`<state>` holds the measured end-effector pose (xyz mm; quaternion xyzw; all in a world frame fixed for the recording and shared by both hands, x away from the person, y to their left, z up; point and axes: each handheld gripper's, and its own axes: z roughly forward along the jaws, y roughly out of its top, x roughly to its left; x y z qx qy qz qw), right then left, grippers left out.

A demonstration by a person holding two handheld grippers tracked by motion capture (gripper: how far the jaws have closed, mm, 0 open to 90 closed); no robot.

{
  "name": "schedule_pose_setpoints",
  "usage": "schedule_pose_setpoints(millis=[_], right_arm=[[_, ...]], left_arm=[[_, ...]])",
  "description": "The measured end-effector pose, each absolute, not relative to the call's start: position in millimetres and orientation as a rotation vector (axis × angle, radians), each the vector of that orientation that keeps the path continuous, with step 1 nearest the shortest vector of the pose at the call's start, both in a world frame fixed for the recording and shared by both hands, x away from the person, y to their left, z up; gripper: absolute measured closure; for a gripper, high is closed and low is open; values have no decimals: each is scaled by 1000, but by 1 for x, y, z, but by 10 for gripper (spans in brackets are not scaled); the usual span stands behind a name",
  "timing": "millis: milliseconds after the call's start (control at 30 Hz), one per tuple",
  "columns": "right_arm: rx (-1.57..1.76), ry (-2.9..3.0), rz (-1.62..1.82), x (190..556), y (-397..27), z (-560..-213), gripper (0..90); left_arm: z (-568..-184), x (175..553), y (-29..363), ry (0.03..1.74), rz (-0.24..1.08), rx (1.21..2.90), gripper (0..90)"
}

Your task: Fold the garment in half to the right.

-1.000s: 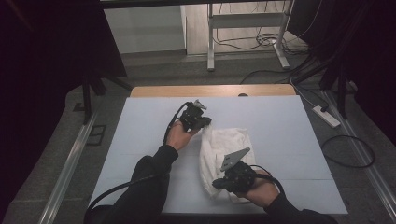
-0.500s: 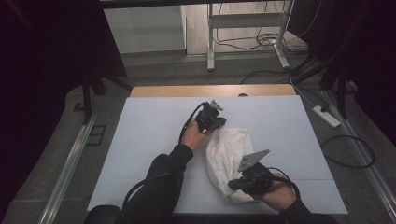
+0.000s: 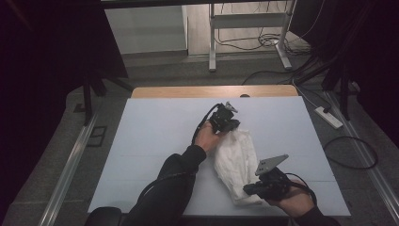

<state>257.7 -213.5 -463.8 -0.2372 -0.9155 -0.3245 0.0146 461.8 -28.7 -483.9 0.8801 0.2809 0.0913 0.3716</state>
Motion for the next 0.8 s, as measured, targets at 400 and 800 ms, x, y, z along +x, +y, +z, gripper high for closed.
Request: schedule_pose_setpoints(millis=[400, 800], right_arm=[[-787, -2859, -966, 254, -230, -469, 857], [-816, -2858, -948, 251, -242, -470, 837]], left_arm=[[-492, 465, -53, 700, 202, 2301, 819], [-492, 468, -72, 675, 198, 2305, 756]])
